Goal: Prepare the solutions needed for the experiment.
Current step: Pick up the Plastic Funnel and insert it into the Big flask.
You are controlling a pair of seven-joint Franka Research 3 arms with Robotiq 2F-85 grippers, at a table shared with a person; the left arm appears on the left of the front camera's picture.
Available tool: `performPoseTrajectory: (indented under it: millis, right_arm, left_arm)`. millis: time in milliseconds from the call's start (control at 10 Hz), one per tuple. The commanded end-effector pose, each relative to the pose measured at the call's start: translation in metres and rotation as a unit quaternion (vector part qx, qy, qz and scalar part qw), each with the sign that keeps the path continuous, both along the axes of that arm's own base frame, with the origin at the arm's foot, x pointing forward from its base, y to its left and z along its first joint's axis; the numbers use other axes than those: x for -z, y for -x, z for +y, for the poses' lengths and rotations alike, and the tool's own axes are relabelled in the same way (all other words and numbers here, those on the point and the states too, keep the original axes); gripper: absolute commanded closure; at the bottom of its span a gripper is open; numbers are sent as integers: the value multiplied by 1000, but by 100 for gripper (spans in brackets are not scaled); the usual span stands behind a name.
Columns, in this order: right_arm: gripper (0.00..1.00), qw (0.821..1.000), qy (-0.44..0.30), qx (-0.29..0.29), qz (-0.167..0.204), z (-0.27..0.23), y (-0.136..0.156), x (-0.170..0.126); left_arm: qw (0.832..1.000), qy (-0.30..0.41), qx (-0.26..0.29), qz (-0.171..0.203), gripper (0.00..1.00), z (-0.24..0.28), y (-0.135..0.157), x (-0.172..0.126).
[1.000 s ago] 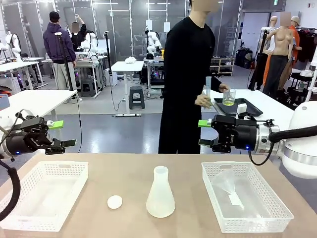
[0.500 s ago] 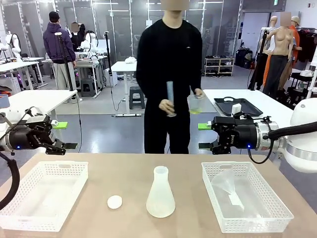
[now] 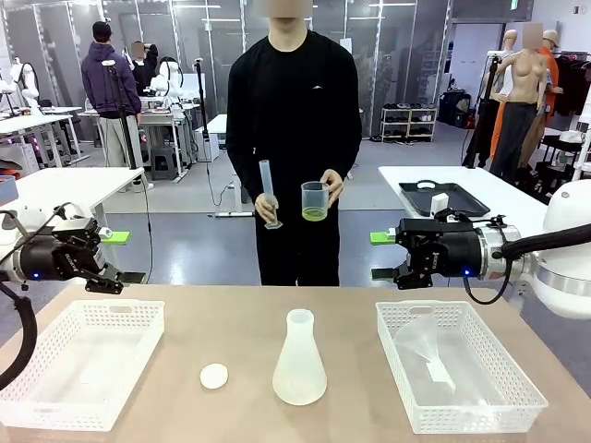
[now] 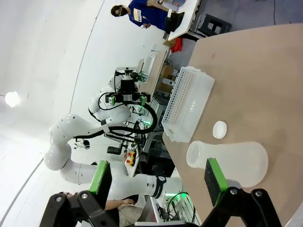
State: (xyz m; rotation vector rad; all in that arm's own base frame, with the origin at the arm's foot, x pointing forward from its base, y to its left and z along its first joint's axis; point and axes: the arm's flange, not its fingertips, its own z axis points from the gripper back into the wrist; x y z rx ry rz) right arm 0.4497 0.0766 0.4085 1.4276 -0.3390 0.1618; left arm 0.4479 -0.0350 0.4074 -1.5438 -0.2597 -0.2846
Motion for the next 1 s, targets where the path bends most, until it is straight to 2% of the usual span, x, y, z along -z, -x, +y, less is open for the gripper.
performPoseTrajectory:
  millis: [0, 100, 200, 300, 400, 600, 700, 800, 900]
  right_arm:
    - [0, 1000, -5, 1, -1, 1, 0, 0]
    - [0, 1000, 0, 0, 0, 0, 0, 0]
    - [0, 991, 95, -80, -55, 5, -15, -16]
    - [0, 961, 215, -139, -101, 16, -28, -36]
    - [0, 927, 311, -167, -127, 24, -37, -49]
    - [0, 871, 415, -233, -121, 30, -49, -62]
    - [0, 837, 475, -243, -122, 27, -50, -70]
    - [0, 810, 508, -269, -114, 23, -50, -75]
    - [0, 813, 509, -264, -103, 23, -51, -77]
  left_arm:
    - [1000, 4, -4, -8, 0, 0, 1, -2]
    - [1000, 4, -4, -8, 0, 0, 1, -2]
    - [1000, 4, -4, -8, 0, 0, 1, -2]
    - [1000, 4, -4, -8, 0, 0, 1, -2]
    - [1000, 4, -4, -8, 0, 0, 1, -2]
    - [1000, 4, -4, -8, 0, 0, 1, -2]
    - [1000, 4, -4, -8, 0, 0, 1, -2]
    - [1000, 4, -4, -8, 0, 0, 1, -2]
    - [1000, 4, -4, -8, 0, 0, 1, -2]
